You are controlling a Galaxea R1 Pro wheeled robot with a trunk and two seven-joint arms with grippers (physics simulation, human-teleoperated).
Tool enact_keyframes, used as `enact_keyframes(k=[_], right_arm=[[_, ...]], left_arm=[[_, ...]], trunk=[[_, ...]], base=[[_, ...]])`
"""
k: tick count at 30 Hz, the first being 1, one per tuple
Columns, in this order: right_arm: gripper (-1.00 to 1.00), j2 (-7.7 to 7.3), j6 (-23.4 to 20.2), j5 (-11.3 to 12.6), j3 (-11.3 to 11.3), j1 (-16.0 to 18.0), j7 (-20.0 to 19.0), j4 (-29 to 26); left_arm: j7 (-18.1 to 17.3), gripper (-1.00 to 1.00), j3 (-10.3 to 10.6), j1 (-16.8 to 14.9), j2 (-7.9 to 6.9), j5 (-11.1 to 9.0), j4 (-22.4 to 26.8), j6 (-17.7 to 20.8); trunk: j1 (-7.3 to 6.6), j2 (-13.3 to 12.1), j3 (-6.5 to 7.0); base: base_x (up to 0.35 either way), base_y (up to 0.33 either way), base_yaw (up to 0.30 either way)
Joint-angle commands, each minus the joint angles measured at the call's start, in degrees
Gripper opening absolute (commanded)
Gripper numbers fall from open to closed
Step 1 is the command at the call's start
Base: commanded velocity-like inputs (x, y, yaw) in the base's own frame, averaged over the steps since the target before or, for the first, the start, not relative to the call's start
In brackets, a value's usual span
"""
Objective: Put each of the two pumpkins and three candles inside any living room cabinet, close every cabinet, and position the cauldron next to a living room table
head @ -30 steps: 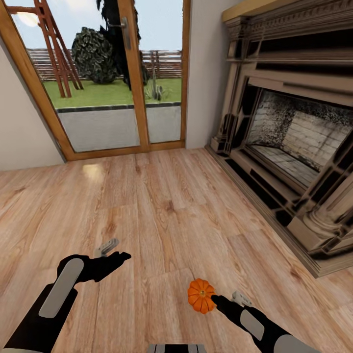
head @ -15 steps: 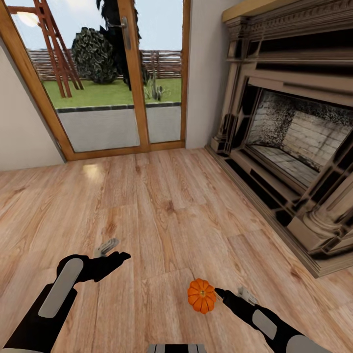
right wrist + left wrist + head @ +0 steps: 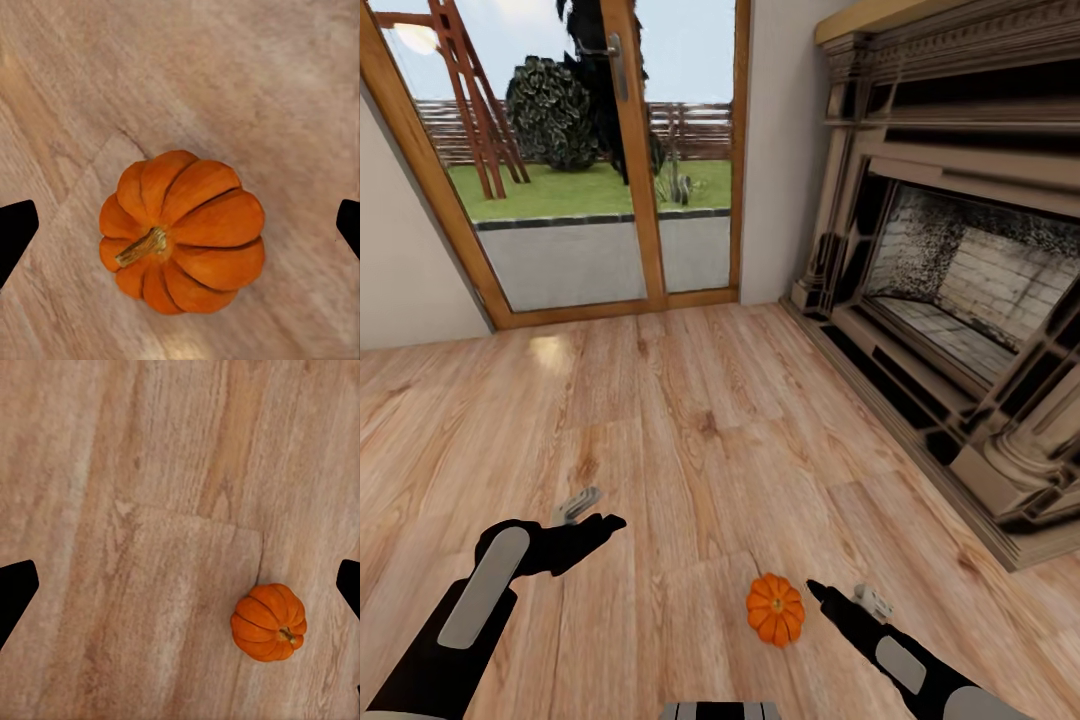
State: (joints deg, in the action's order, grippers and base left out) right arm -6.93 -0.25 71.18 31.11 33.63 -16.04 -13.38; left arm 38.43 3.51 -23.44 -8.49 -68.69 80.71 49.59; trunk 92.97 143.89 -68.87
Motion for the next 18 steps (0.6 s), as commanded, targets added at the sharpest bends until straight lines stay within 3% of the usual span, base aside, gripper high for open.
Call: enact_keyframes(k=[1,7,18], right_arm=[[1.00,-0.18,1.11,0.64,0.42,0.03,-0.25,0.01],[1.00,-0.39,2.36,0.94,0.44,0.03,-1.72,-0.03],[1.00,-0.28,-1.20,0.98,0.36,0.03,-3.18,0.00]], left_arm=[[0.60,1.00,0.09,-0.03,-0.06,-0.57,0.06,-0.02],[0.60,1.00,0.09,-0.03,-0.10,-0.57,0.00,-0.02],[0.60,1.00,0.14,-0.03,-0.07,-0.57,0.12,-0.02]], trunk=[[-0.01,0.02,-0.05],[-0.01,0.02,-0.05],[-0.01,0.02,-0.05]], base=[[0.054,0.028,0.000],[0.115,0.073,0.000],[0.065,0.056,0.000]])
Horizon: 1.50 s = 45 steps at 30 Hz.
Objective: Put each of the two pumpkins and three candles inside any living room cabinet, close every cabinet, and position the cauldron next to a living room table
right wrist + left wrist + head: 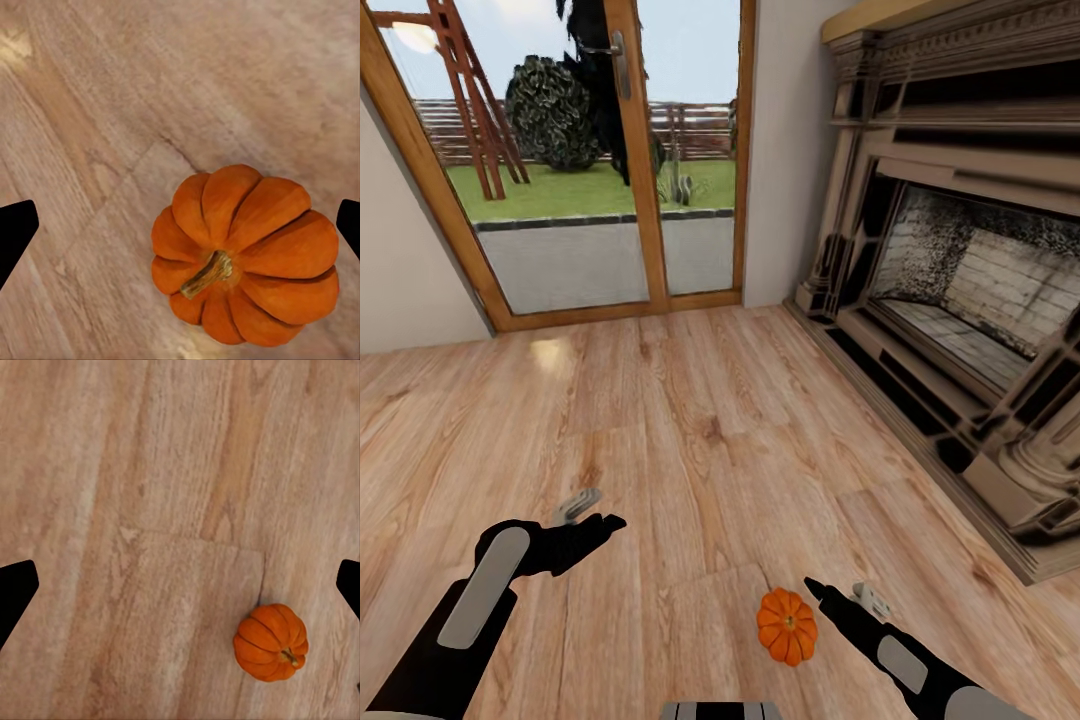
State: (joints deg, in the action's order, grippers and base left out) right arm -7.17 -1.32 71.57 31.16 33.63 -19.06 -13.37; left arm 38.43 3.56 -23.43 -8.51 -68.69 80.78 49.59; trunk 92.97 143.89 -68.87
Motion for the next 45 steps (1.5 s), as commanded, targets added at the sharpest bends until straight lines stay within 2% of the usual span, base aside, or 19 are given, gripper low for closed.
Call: enact_keyframes(k=[1,5,8,10,13,22,29,31,34,38,40,42,45], right_arm=[[1.00,-0.04,-0.22,0.62,0.30,0.03,-0.13,0.00],[1.00,-0.17,-2.06,0.68,0.30,0.03,-0.19,0.01],[1.00,-0.25,-3.47,1.78,0.30,0.02,-0.25,0.04],[1.00,-0.39,-3.97,4.37,0.33,0.03,-0.38,0.22],[1.00,-0.47,-4.16,6.12,0.34,0.03,-0.43,1.76],[1.00,-0.57,-4.22,7.63,0.30,0.03,-0.31,3.75],[1.00,-0.57,-4.38,7.78,0.30,0.03,-0.37,3.87],[1.00,-0.66,-4.39,7.83,0.30,0.03,-0.79,3.88],[1.00,-1.14,-4.80,7.87,0.30,0.03,-3.82,3.87],[1.00,-1.32,-7.95,7.74,0.31,0.02,-7.87,3.88],[1.00,-1.35,-8.76,7.82,0.30,0.03,-8.49,3.85],[1.00,-1.35,-9.09,8.57,0.28,0.02,-8.73,3.82],[1.00,-1.34,-9.45,10.90,0.29,0.01,-8.79,3.80]], left_arm=[[0.60,1.00,0.07,-0.03,-0.07,-0.55,0.11,-0.02],[0.60,1.00,0.05,-0.04,-0.10,-0.51,0.16,-0.02],[0.60,1.00,0.04,-0.04,-0.10,-0.51,0.17,-0.02],[0.60,1.00,0.04,-0.03,-0.10,-0.49,0.17,-0.02],[0.60,1.00,0.04,-0.03,-0.10,-0.48,0.17,-0.02],[0.60,1.00,0.04,-0.04,-0.10,-0.51,0.13,-0.02],[0.60,1.00,0.04,-0.03,-0.10,-0.52,0.09,-0.02],[0.60,1.00,0.04,-0.03,-0.10,-0.55,0.09,-0.02],[0.60,1.00,0.04,-0.03,-0.10,-0.54,0.09,-0.02],[0.60,1.00,0.04,-0.03,-0.10,-0.49,0.08,-0.02],[0.60,1.00,0.04,-0.03,-0.10,-0.49,0.08,-0.02],[0.60,1.00,0.04,-0.03,-0.10,-0.52,0.08,-0.02],[0.60,1.00,0.04,-0.03,-0.10,-0.50,0.04,-0.02]], trunk=[[-0.01,0.02,-0.05],[-0.01,0.02,-0.05],[-0.01,0.02,-0.05],[0.02,0.03,-0.27],[0.09,0.07,-0.93],[0.33,0.19,-2.93],[0.51,0.29,-4.48],[0.56,0.31,-4.92],[0.64,0.35,-5.58],[0.74,0.41,-6.47],[0.79,0.43,-6.91],[0.84,0.46,-7.36],[0.92,0.50,-8.02]], base=[[0.009,0.008,0.000],[0.003,0.003,0.000],[0.000,0.000,0.000],[0.000,0.000,0.000],[0.000,0.000,0.000],[0.000,0.000,0.000],[0.000,0.000,0.000],[0.000,0.000,0.000],[0.000,0.000,0.000],[0.000,0.000,0.000],[0.000,0.000,0.000],[0.000,0.000,0.000],[0.000,0.000,0.000]])
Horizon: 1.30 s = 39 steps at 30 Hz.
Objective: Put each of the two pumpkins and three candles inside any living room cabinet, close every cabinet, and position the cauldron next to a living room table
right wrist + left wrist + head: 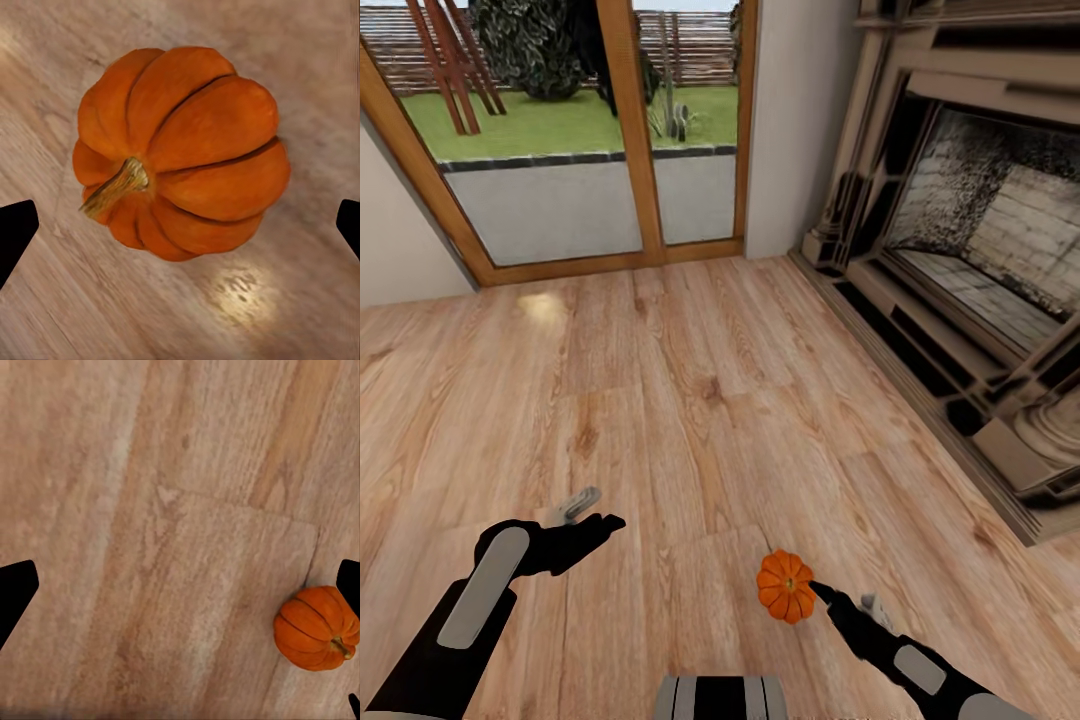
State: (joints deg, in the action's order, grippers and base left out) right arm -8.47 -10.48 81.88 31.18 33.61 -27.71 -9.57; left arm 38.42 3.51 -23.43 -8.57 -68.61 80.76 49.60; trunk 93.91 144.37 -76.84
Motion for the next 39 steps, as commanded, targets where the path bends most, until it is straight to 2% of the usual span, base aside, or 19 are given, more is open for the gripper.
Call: enact_keyframes(k=[1,8,11,18,20,28,33,39], right_arm=[[1.00,-0.04,-0.54,1.59,0.28,0.02,-0.17,0.00],[1.00,-0.51,-6.93,7.83,0.13,0.05,-0.17,-0.34],[1.00,-0.87,-7.47,8.94,0.05,0.05,0.03,-0.63],[1.00,-1.94,-5.99,10.49,0.02,0.05,-0.05,-1.34],[1.00,-2.39,-5.51,10.83,0.02,0.05,-0.12,-2.63],[1.00,-2.52,-4.06,11.37,0.02,0.05,-0.21,-7.44],[1.00,-2.43,-0.53,11.34,0.09,0.05,0.08,-7.80],[1.00,-2.43,0.20,11.29,0.09,0.05,0.14,-7.83]], left_arm=[[0.60,1.00,0.09,-0.03,-0.04,-0.57,0.04,-0.03],[0.60,1.00,0.09,-0.03,-0.04,-0.65,0.02,-0.03],[0.60,1.00,0.09,-0.03,-0.04,-0.65,0.02,-0.03],[0.60,1.00,0.08,-0.03,-0.19,-0.63,0.02,-0.03],[0.60,1.00,0.08,-0.03,-0.21,-0.64,0.02,-0.03],[0.60,1.00,0.09,-0.03,-0.16,-0.65,0.02,-0.03],[0.60,1.00,0.09,-0.03,-0.13,-0.65,0.02,-0.03],[0.60,1.00,0.09,-0.03,-0.13,-0.65,0.07,-0.03]], trunk=[[0.01,0.03,-0.27],[0.19,0.13,-1.82],[0.27,0.17,-2.48],[0.45,0.26,-4.03],[0.45,0.26,-4.03],[0.45,0.26,-4.03],[0.45,0.26,-4.03],[0.45,0.26,-4.03]], base=[[0.000,0.000,0.000],[0.000,0.000,0.000],[0.000,0.000,0.000],[0.000,0.000,0.000],[0.000,0.000,0.000],[0.000,0.000,0.000],[0.028,0.008,0.000],[0.066,0.037,0.000]])
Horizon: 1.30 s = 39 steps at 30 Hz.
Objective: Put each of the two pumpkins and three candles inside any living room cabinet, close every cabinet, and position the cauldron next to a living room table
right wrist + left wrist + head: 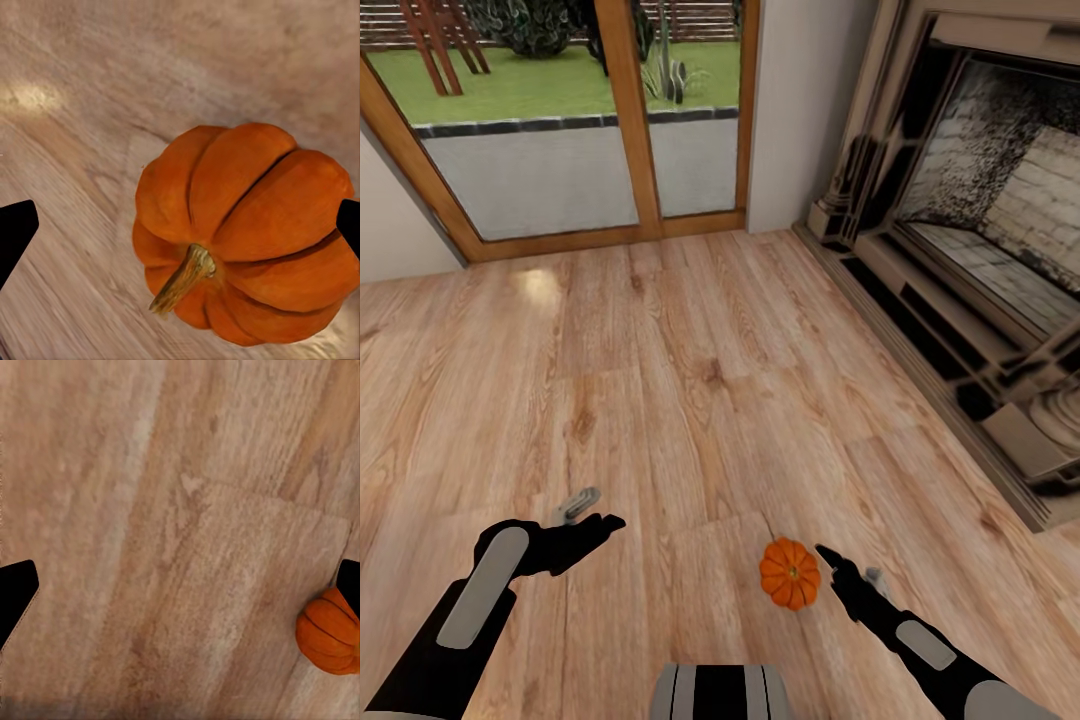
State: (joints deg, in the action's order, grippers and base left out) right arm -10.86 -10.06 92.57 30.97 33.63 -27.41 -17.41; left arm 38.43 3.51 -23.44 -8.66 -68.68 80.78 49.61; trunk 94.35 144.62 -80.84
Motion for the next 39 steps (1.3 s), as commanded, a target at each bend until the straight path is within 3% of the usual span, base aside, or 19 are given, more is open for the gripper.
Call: enact_keyframes(k=[1,7,21,30,39], right_arm=[[1.00,-0.04,-0.10,0.60,0.27,0.04,-0.24,0.03],[1.00,-0.02,2.48,0.74,0.23,0.04,0.22,0.72],[1.00,0.04,2.86,0.81,0.23,0.04,4.20,1.01],[1.00,0.47,3.09,0.69,0.31,0.04,8.06,0.65],[1.00,0.48,3.04,0.68,0.32,0.04,8.82,0.95]], left_arm=[[0.60,1.00,0.09,-0.03,-0.04,-0.58,0.02,-0.04],[0.60,1.00,0.09,-0.03,-0.04,-0.58,-0.01,-0.04],[0.52,1.00,0.10,-0.03,0.05,-0.58,0.15,-0.04],[0.51,1.00,0.05,-0.03,-0.03,-0.58,0.16,-0.04],[0.51,1.00,0.02,-0.03,-0.04,-0.58,0.16,-0.04]], trunk=[[0.01,0.01,-0.04],[0.01,0.01,-0.04],[0.01,0.01,-0.04],[0.24,0.13,-2.03],[0.45,0.24,-3.80]], base=[[0.141,0.088,0.000],[0.076,0.046,0.000],[0.034,0.026,0.000],[0.000,0.000,0.000],[0.000,0.000,0.000]])
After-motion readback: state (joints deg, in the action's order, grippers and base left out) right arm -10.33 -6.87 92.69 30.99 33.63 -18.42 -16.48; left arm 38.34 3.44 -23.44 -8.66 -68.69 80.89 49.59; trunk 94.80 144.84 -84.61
